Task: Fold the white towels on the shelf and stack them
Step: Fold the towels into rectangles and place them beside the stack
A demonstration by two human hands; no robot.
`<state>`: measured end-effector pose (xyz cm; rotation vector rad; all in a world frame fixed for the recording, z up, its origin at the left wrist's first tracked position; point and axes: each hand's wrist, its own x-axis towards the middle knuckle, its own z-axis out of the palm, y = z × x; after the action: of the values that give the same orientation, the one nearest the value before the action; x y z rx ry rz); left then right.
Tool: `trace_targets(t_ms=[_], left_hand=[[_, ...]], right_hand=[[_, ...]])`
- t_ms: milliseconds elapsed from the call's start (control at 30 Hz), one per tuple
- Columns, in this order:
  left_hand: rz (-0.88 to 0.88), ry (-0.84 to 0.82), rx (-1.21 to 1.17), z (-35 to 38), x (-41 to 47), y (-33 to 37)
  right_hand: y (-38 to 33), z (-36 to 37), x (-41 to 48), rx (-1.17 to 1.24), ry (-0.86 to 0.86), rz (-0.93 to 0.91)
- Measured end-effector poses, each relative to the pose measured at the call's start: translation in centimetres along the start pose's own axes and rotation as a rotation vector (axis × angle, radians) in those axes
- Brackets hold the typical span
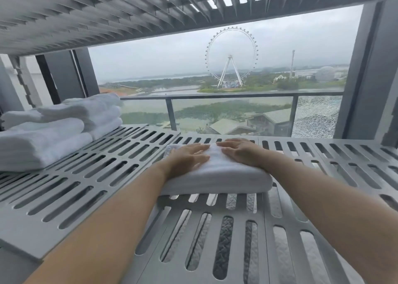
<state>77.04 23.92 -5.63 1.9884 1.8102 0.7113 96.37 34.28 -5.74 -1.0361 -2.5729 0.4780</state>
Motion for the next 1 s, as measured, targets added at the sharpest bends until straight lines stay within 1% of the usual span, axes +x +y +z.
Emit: trace_targets(t_ms=[33,67,100,133,167,200,267,300,367,433,467,500,600,667,767,833,933,1000], left_hand=[[0.033,0.093,-0.129,-0.1,-0.5,0.3],[0.062,0.219,-0.214,-0.3,-1.1,0.6],[0.089,0.352,-0.266,-0.4,-1.8,0.8],[0.119,0.458,-0.286,-0.6,-2.4,1.0],[0.148,0.507,-0.268,-0.8,-3.0,1.1],[0.184,0.503,-0.205,-1.0,-3.8,1.2],[0.294,0.417,0.022,-1.2,-5.7,1.3],[0.358,0.367,0.15,-1.2,-6.6,1.2],[0.441,0.268,0.404,-0.7,-8.2,0.9],[0.43,0.167,0.674,-0.1,-9.1,0.8],[0.408,0.127,0.775,0.2,-9.2,0.8],[0.382,0.096,0.827,0.4,-9.1,0.9],[0.256,0.03,0.823,0.9,-8.4,1.6],[0.178,0.014,0.823,1.4,-8.1,2.0],[0.149,0.033,0.825,1.5,-7.8,2.4],[0.137,0.043,0.831,1.4,-7.5,2.9],[0.054,0.015,0.805,1.6,-6.8,3.8],[0.007,0.032,0.74,1.8,-6.7,4.2]], right_hand=[[-0.3,-0.2,-0.4,0.036,0.057,-0.008],[-0.7,-0.4,-0.9,0.067,0.126,-0.014],[-1.0,-0.6,-1.5,0.057,0.217,-0.039],[-1.5,-1.0,-2.1,-0.007,0.312,-0.083],[-1.9,-1.4,-2.8,-0.071,0.382,-0.132],[-2.6,-1.8,-3.6,-0.097,0.42,-0.185],[-4.0,-2.3,-5.4,-0.067,0.403,-0.296],[-4.7,-2.2,-6.4,-0.064,0.358,-0.356],[-5.4,-1.3,-8.3,-0.178,0.229,-0.436],[-5.2,-0.1,-9.4,-0.387,0.145,-0.454],[-5.0,0.4,-9.7,-0.476,0.132,-0.441],[-4.9,0.9,-9.8,-0.525,0.134,-0.416],[-4.9,1.7,-9.8,-0.541,0.184,-0.334],[-5.1,1.7,-9.8,-0.525,0.177,-0.308],[-5.5,1.3,-9.8,-0.468,0.135,-0.264],[-6.2,1.0,-9.5,-0.476,0.099,-0.212],[-7.9,1.3,-8.8,-0.588,0.041,-0.121],[-8.7,1.9,-8.4,-0.708,0.064,-0.118]])
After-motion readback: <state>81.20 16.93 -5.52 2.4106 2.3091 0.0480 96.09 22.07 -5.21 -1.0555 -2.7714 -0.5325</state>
